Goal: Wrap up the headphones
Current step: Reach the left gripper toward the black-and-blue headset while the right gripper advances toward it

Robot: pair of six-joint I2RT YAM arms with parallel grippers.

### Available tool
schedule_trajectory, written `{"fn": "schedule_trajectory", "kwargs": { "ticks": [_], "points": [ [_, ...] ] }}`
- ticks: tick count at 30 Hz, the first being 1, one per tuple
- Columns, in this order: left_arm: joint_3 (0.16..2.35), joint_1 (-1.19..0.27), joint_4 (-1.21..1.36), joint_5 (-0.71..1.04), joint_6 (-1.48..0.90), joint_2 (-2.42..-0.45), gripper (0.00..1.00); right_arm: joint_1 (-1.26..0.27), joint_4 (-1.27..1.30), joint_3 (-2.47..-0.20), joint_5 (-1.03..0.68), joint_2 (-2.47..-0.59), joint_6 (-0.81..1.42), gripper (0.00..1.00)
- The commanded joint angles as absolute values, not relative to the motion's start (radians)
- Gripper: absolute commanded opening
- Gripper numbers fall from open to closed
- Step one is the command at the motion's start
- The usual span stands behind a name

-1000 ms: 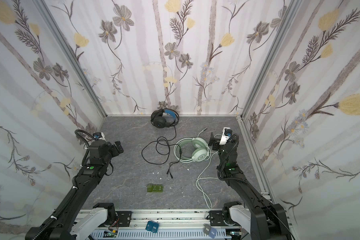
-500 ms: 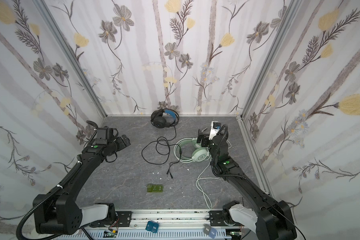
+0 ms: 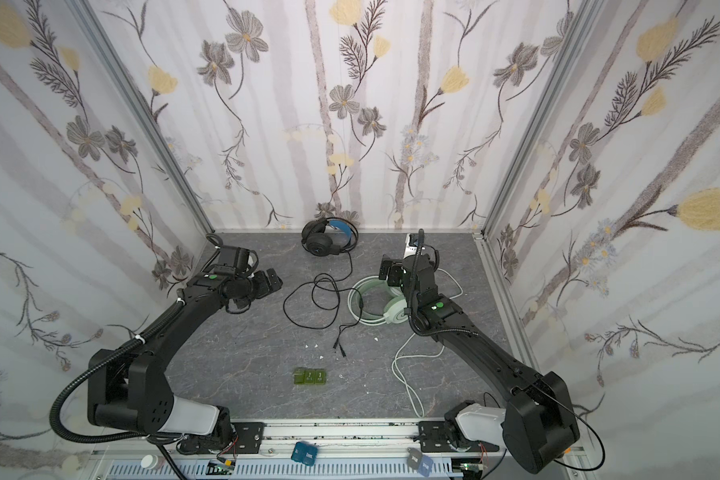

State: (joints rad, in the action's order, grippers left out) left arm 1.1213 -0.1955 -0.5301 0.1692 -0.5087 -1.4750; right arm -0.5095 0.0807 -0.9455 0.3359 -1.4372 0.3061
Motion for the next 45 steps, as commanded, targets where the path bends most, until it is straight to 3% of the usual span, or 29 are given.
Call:
{"fn": "schedule_trajectory", "kwargs": {
  "ticks": [1,16,34,45],
  "points": [
    [1.166,-0.24,-0.506,0.193,-0.522,-1.527,1.0,-0.512,0.046,-0.983,0.323,-1.465,0.321,1.0],
    [1.595,-0.395,-0.525,0.105,-0.564,-1.927,0.98,-0.5,-0.024,-1.091,0.258,-1.524,0.255,1.0],
    [2.528,-0.463,-0.638,0.202,-0.218,-2.572,0.94,-0.469,-0.207,-1.154,0.171,-1.516,0.104,1.0],
    [2.604,-0.466,-0.532,0.023,-0.262,-2.704,0.97,-0.451,-0.257,-1.145,0.068,-1.512,0.052,1.0]
  ]
}}
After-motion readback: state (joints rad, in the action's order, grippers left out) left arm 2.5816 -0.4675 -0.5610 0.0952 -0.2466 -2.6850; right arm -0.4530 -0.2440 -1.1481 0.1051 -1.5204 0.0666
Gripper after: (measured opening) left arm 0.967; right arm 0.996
